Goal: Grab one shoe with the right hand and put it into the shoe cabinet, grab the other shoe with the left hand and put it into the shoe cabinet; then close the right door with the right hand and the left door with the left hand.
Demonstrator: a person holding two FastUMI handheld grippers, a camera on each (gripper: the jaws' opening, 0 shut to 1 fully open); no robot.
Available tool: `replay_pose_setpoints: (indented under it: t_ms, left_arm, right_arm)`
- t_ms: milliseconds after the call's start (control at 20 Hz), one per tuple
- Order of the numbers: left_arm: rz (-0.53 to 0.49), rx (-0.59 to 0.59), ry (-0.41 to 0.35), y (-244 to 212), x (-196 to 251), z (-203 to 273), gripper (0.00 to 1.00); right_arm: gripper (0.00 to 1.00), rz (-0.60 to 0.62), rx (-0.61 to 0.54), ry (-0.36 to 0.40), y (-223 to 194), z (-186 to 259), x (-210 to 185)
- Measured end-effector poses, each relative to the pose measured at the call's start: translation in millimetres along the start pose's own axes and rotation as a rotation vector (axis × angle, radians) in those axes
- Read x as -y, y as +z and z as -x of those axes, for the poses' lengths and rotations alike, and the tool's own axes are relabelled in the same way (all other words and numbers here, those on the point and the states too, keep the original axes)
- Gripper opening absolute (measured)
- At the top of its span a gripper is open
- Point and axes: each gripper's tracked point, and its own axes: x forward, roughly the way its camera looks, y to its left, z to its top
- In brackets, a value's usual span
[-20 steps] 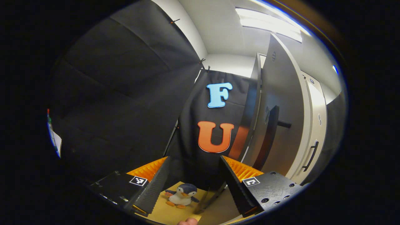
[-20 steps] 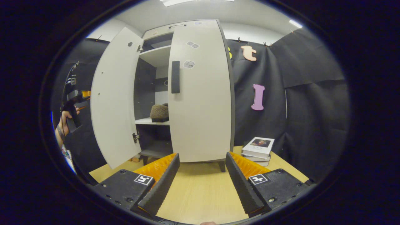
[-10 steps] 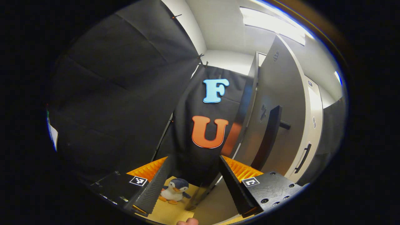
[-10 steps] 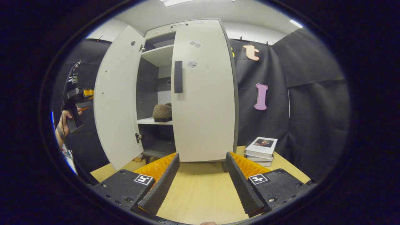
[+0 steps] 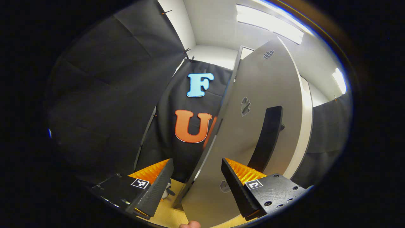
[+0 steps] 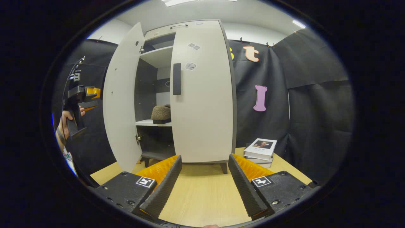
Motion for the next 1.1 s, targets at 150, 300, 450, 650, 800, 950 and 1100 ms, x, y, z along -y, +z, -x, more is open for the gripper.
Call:
replay_pose_setpoints:
  t_ms: [150,300,450,650,800,950,1100]
  left_arm:
    - [-0.001,0.012,-0.019,3.1,12.6,-4.2,0.94]
    - [0.017,0.006,-0.049,-7.3,29.8,-9.3,0.94]
    - [0.023,-0.015,-0.1,-18.0,52.1,-16.5,0.94]
    - [-0.004,-0.027,-0.152,-29.0,81.1,-27.8,1.0]
    - [0.017,-0.02,-0.147,-24.2,80.6,-30.6,1.0]
    - [0.04,-0.006,-0.115,-12.5,68.8,-22.6,1.0]
    - [0.025,0.02,-0.067,-1.4,53.2,-7.0,1.0]
  right_arm:
    - [0.96,-0.005,-0.001,-0.016,-0.1,0.8,6.8]
    - [0.96,-0.009,-0.001,-0.028,-0.5,0.3,11.5]
    - [0.96,-0.006,-0.008,-0.034,-2.5,0.3,14.1]
    - [0.96,-0.007,-0.006,-0.048,-3.5,4.2,18.0]
    - [0.96,-0.014,-0.004,-0.06,-2.2,5.4,20.8]
    - [0.96,-0.014,-0.001,-0.068,-1.2,8.0,23.8]
    - [0.95,-0.014,-0.005,-0.066,-3.1,9.7,23.0]
